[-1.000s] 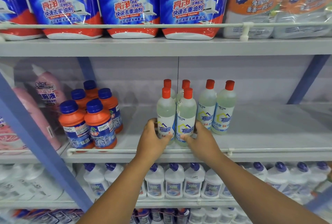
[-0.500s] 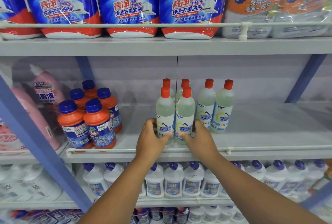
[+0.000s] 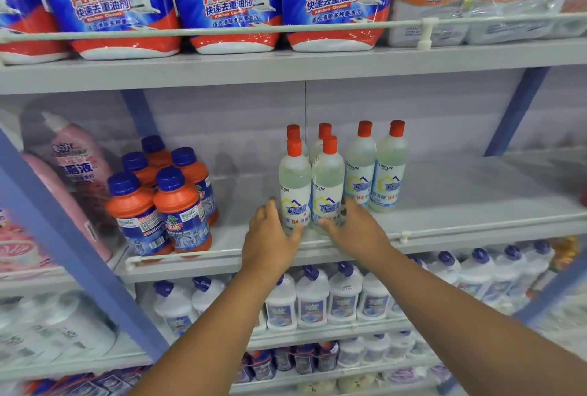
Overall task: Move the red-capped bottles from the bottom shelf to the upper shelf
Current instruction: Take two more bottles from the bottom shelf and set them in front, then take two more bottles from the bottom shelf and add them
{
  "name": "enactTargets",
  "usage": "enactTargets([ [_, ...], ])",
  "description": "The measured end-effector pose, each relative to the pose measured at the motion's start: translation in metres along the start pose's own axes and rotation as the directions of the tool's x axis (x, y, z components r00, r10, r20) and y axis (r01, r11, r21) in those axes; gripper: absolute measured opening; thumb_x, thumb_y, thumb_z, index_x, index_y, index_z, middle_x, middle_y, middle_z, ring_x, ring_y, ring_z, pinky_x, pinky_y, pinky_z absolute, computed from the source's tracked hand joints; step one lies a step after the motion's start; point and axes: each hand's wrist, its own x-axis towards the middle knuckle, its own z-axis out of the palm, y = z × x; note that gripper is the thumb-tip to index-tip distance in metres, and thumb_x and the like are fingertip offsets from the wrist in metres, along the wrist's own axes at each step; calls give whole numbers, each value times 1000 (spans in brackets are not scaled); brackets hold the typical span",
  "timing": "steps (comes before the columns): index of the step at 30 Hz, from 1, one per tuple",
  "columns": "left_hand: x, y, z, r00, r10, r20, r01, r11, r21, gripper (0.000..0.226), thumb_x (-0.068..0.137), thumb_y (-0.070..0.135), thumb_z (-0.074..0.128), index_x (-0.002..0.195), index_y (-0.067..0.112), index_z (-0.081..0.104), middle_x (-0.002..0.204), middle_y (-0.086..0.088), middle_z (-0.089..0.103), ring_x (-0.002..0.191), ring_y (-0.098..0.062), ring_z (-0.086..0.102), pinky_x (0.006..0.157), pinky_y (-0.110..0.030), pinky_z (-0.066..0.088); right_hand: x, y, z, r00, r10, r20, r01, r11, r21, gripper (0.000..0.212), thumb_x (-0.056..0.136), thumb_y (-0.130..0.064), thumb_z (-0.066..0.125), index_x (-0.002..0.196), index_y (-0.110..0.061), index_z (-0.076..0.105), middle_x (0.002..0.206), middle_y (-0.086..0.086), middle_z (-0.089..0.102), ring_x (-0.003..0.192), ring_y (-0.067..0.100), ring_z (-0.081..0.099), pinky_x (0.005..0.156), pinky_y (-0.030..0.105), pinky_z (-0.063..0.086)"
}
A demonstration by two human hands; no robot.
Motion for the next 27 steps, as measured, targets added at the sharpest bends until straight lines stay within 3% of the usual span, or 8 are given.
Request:
enactTargets([
  [3, -12, -12, -8, 997, 70, 40, -76, 982, 173, 48, 95, 52, 55, 129, 18, 53, 128, -6, 56, 118, -26, 53, 94, -38, 46, -14, 3, 4, 1000, -12, -14, 10, 991, -137, 58, 86, -60, 59, 132, -25, 50, 121, 1, 65, 111, 25, 63, 93, 44, 54],
  [5, -23, -20, -11, 990, 131, 48, -138, 956, 257, 48, 97, 51, 50, 130, 17, 59, 137, -7, 56, 129, -27, 47, 110, -38, 34, -29, 5, 5, 996, -78, -31, 67, 963, -259, 56, 92, -53, 57, 135, -18, 52, 123, 8, 65, 112, 29, 61, 97, 43, 49],
  [8, -46, -27, -17, 987, 137, 84, -158, 920, 359, 61, 98, 56, 43, 149, 22, 46, 164, -8, 29, 154, -27, 14, 125, -44, 3, -53, 6, 3, 994, -108, 25, 108, 898, -426, 66, 98, -53, 49, 150, -12, 41, 150, 13, 48, 140, 31, 42, 117, 46, 31],
  [10, -64, -31, -21, 988, 112, 108, -145, 914, 379, 66, 99, 58, 39, 156, 26, 33, 169, -7, 12, 157, -25, 0, 126, -45, -3, -70, 8, -1, 992, -87, 93, 120, 877, -466, 72, 101, -54, 43, 157, -13, 28, 164, 12, 28, 153, 29, 21, 124, 48, 17],
  [12, -86, -31, -26, 990, 89, 109, -124, 917, 378, 69, 99, 59, 39, 159, 28, 27, 170, -7, 7, 157, -25, -4, 126, -46, -3, -88, 11, -4, 986, -100, 136, 153, 866, -477, 74, 101, -57, 40, 160, -15, 22, 168, 11, 16, 156, 29, 11, 125, 48, 12],
  [21, -214, -42, -37, 983, -73, 166, -7, 900, 435, 73, 100, 60, 38, 162, 28, 16, 170, -7, 4, 157, -26, -3, 126, -45, 1, -195, 49, 14, 939, -155, 307, 294, 823, -486, 77, 101, -60, 34, 163, -22, 8, 170, 9, 3, 157, 32, 0, 125, 53, 5],
  [27, -262, -58, -57, 978, -147, 151, 68, 899, 434, 72, 99, 59, 41, 161, 27, 20, 170, -4, 6, 157, -25, 1, 126, -45, 6, -238, 40, 34, 899, -162, 406, 367, 784, -500, 79, 101, -62, 32, 163, -23, 1, 170, 9, -5, 157, 32, -5, 126, 54, 4],
])
